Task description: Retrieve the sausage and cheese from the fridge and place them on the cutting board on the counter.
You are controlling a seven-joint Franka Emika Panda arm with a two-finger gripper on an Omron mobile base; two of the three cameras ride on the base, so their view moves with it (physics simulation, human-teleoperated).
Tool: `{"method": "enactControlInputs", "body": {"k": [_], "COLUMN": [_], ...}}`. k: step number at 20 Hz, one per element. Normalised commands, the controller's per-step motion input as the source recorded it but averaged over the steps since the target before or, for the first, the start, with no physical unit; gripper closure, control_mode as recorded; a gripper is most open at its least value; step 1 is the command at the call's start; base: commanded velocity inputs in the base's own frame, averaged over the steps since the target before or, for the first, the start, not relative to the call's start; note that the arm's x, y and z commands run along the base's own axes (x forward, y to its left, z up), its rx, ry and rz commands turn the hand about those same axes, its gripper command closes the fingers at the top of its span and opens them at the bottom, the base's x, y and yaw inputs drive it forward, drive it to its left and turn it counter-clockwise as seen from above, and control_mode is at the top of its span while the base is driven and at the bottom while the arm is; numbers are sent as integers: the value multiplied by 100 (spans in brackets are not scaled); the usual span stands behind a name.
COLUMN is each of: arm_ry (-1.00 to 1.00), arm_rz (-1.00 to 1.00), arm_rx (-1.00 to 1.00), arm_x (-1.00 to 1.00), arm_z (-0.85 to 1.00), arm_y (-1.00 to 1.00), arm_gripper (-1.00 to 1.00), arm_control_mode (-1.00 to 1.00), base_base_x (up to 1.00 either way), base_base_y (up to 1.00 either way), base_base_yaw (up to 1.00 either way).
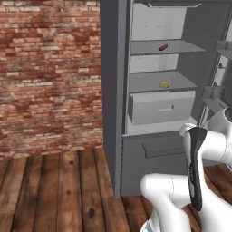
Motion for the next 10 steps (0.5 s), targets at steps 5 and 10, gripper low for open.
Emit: {"method": "enactControlInputs", "body": {"k": [5, 10], "arm_ry": [0, 0], "arm_rz": [0, 0], "arm_rx": [0, 0], "arm_x": [0, 0], "arm_z": [0, 0], "arm_y": [0, 0], "arm_gripper": [-100, -100], "arm_control_mode": [100, 100], "base_base_x": [20, 52], "base_base_y": [-1, -13], "base_base_yaw": [0, 0]}}
